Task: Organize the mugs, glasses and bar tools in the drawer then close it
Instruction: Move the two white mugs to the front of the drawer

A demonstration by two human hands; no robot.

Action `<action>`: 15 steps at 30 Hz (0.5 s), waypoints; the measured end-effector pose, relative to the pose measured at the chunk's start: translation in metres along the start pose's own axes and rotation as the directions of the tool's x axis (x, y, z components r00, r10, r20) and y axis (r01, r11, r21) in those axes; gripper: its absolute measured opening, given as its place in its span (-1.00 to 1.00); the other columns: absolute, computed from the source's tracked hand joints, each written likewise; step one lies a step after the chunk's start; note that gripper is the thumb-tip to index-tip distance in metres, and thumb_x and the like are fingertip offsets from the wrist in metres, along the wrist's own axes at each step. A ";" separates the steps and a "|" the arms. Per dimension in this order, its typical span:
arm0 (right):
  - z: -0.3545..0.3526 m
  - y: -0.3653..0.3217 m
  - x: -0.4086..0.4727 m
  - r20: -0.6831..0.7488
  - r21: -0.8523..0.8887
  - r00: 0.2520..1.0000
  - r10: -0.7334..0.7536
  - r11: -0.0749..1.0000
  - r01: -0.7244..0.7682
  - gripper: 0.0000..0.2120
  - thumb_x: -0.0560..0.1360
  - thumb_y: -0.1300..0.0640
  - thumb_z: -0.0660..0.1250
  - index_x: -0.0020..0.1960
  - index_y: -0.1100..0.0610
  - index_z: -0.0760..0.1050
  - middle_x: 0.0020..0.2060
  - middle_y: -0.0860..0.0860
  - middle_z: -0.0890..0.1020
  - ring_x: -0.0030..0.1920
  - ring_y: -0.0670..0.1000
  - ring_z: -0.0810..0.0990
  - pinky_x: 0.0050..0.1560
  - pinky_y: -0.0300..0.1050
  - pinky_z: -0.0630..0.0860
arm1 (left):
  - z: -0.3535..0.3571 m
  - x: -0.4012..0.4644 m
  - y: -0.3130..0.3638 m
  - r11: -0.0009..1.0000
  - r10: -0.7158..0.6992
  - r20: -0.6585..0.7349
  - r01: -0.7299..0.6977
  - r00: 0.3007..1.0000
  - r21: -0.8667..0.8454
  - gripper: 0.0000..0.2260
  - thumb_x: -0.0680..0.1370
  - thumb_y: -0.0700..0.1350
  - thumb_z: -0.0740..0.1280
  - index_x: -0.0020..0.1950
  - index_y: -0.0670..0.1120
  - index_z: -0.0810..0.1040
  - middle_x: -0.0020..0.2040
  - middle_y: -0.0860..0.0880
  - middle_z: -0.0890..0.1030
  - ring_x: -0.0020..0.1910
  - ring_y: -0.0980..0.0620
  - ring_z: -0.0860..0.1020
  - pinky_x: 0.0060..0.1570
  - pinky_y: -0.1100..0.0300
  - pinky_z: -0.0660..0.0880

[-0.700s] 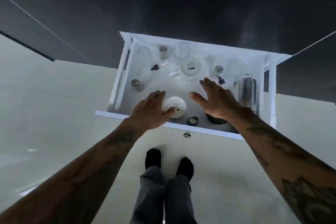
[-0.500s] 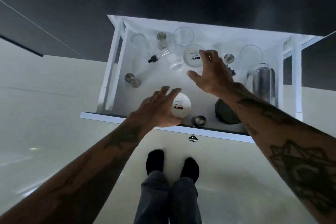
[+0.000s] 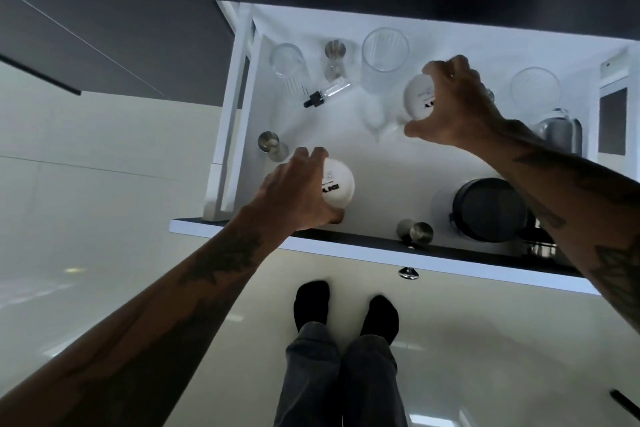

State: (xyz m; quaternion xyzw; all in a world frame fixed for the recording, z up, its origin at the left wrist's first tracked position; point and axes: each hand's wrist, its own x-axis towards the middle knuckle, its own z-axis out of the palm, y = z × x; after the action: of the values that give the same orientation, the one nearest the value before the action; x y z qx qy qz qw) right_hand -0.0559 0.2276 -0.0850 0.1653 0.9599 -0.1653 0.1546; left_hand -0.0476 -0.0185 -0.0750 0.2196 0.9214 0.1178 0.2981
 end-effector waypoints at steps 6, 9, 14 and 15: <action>0.010 0.003 -0.034 0.081 0.056 0.992 -0.095 0.994 0.091 -0.19 0.19 0.11 0.56 0.37 -0.08 0.32 0.27 0.20 0.32 0.26 0.24 0.38 0.09 0.01 0.46 | -0.009 -0.002 -0.038 0.989 -0.136 -0.098 0.130 0.986 -0.064 -0.14 0.15 0.25 0.56 0.30 -0.11 0.36 0.18 -0.11 0.50 0.02 -0.19 0.61 -0.12 0.02 0.60; 0.024 -0.010 -0.050 0.110 0.071 0.979 -0.171 0.984 0.164 -0.19 0.20 0.17 0.53 0.40 -0.09 0.35 0.24 0.17 0.35 0.26 0.20 0.38 0.08 -0.06 0.42 | -0.011 -0.003 -0.048 0.976 -0.187 -0.127 0.169 0.974 -0.140 -0.11 0.14 0.33 0.49 0.34 -0.02 0.29 0.16 -0.09 0.60 0.07 -0.19 0.61 0.00 -0.05 0.61; 0.044 -0.047 -0.065 0.091 0.142 0.969 -0.231 0.966 0.217 -0.18 0.19 0.16 0.54 0.41 -0.08 0.37 0.23 0.12 0.36 0.23 0.15 0.38 0.11 0.05 0.54 | -0.014 -0.003 -0.061 0.955 -0.267 -0.125 0.245 0.956 -0.170 -0.13 0.22 0.35 0.50 0.33 -0.12 0.34 0.20 -0.11 0.59 0.13 -0.16 0.58 0.05 0.01 0.59; 0.047 -0.055 -0.067 0.091 0.158 0.966 -0.242 0.961 0.226 -0.17 0.19 0.16 0.54 0.41 -0.08 0.36 0.23 0.11 0.35 0.24 0.14 0.38 0.10 0.06 0.55 | -0.013 -0.003 -0.062 0.950 -0.284 -0.122 0.261 0.951 -0.172 -0.12 0.22 0.36 0.50 0.34 -0.14 0.34 0.22 -0.12 0.58 0.14 -0.17 0.58 0.06 0.01 0.58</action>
State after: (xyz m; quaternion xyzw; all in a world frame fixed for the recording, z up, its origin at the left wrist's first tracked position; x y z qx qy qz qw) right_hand -0.0051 0.1437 -0.0890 0.0522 0.9482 -0.2610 0.1736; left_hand -0.0747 -0.0756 -0.0848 0.0573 0.9503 0.1617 0.2599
